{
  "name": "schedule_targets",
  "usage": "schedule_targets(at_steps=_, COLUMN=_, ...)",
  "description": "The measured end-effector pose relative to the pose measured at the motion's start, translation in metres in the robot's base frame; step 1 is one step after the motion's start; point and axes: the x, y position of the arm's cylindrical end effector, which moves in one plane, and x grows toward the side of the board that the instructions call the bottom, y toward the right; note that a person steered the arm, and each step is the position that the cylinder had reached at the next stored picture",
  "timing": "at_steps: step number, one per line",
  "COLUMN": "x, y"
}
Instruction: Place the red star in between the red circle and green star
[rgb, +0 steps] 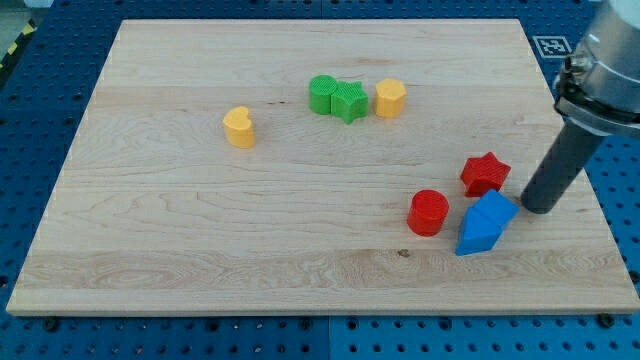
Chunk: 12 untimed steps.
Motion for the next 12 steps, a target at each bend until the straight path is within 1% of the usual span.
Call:
schedule_targets(at_steps=1, x=-0.022, y=-0.001)
schedule_targets(at_steps=2, x=-0.037, y=-0.014)
schedule_targets(at_steps=3, x=-0.037, y=-0.018)
schedule_targets(at_steps=5, x=-0.037, y=-0.049)
schedule_targets(at_steps=7, x=-0.037, y=-0.049)
schedule_targets(at_steps=10, x=-0.010, y=-0.027)
schedule_targets(at_steps=11, x=-0.010, y=-0.027)
schedule_targets(at_steps=12, x=-0.010, y=-0.046)
